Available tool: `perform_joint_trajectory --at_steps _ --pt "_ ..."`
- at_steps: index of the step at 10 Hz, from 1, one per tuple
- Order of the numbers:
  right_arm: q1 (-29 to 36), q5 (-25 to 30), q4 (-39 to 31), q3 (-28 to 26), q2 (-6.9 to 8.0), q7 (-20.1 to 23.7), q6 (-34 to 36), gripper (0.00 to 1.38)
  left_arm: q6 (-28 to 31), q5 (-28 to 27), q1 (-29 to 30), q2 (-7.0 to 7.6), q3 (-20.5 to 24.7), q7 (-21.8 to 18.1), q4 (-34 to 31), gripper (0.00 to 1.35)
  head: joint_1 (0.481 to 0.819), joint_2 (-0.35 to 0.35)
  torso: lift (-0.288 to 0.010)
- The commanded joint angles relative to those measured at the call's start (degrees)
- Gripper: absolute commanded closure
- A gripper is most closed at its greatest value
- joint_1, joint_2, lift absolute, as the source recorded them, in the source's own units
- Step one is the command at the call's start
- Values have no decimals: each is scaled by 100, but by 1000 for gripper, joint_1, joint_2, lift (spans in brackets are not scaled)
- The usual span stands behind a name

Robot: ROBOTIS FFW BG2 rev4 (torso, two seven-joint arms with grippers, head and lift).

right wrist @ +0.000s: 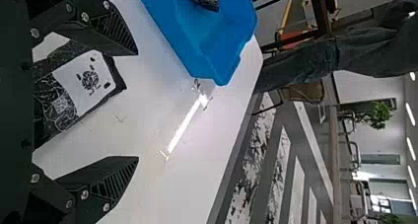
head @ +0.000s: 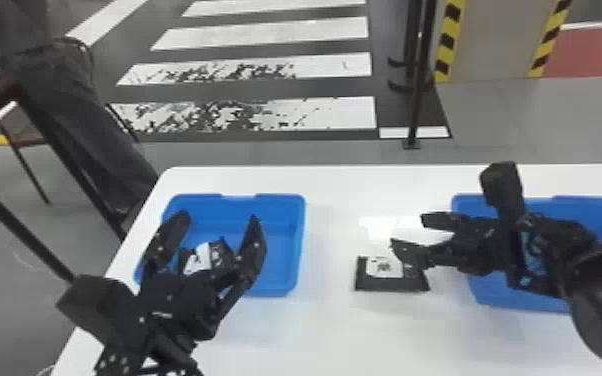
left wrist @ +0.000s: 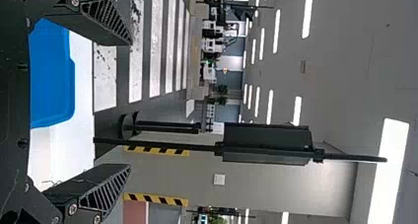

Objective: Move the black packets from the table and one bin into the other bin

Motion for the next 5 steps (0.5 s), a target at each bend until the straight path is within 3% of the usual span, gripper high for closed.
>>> perform_joint_trajectory --at_steps 1,5 --pt "-258 -12 329 229 -6 66 -46 289 74 4 -33 16 -35 0 0 153 695 151 -110" --pt "-736 -115 1130 1052 -15 295 -88 289 243 4 -117 33 -127 0 14 153 695 170 -110"
